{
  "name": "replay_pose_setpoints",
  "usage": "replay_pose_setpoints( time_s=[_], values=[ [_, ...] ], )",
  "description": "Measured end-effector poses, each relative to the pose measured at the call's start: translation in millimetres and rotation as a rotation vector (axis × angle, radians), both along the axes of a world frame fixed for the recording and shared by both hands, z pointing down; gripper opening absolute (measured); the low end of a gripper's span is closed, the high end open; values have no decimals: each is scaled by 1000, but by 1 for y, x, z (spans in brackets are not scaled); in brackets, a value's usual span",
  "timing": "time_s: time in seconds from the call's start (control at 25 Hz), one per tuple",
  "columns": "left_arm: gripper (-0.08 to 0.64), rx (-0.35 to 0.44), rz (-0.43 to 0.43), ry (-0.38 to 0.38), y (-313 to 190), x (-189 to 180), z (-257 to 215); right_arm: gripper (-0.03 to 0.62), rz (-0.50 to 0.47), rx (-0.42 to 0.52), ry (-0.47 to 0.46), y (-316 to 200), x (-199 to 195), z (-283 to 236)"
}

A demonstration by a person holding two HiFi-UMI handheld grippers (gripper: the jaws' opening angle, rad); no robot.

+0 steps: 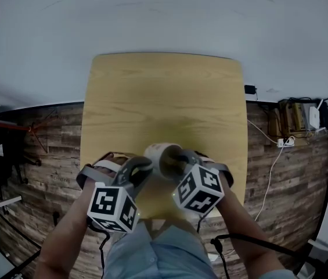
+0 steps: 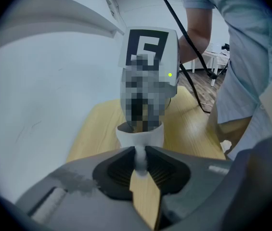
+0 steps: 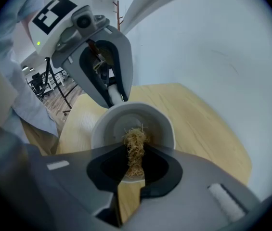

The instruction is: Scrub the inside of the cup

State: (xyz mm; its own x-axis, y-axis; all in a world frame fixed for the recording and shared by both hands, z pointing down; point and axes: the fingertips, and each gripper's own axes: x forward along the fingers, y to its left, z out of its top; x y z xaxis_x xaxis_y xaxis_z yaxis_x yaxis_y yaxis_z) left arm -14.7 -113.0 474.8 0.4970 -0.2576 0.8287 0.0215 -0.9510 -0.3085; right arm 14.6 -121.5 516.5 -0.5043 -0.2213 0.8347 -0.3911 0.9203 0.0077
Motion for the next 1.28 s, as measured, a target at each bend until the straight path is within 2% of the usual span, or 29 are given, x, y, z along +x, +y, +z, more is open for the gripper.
replay_pose_setpoints(
  time_s=[0.2, 0.28, 0.48, 0.56, 0.68, 0.88, 1.08, 1.28],
  values=[
    [94, 5, 7, -1, 0, 4, -1, 58, -32, -92, 15, 11, -1, 0],
    [94, 11, 15, -6, 0, 5, -1, 58, -32, -133, -8, 14, -2, 0],
    [94, 27, 29, -18, 2, 7, -1, 58, -6, -282, -211, 18, -9, -8],
    [94, 32, 39, -24, 5, 8, -1, 58, -7, -296, -284, 19, -12, -14],
    [94, 38, 54, -33, 7, 9, 1, 58, 32, -262, -362, 12, -14, -26],
    [94, 34, 63, -44, 8, 9, 0, 58, 97, -166, -376, 2, -8, -38],
    [94, 41, 77, -56, 11, 12, 0, 58, 127, -54, -295, -1, 2, -46],
    [94, 41, 80, -62, 10, 12, 0, 58, 117, 63, -184, -5, 8, -45]
  ],
)
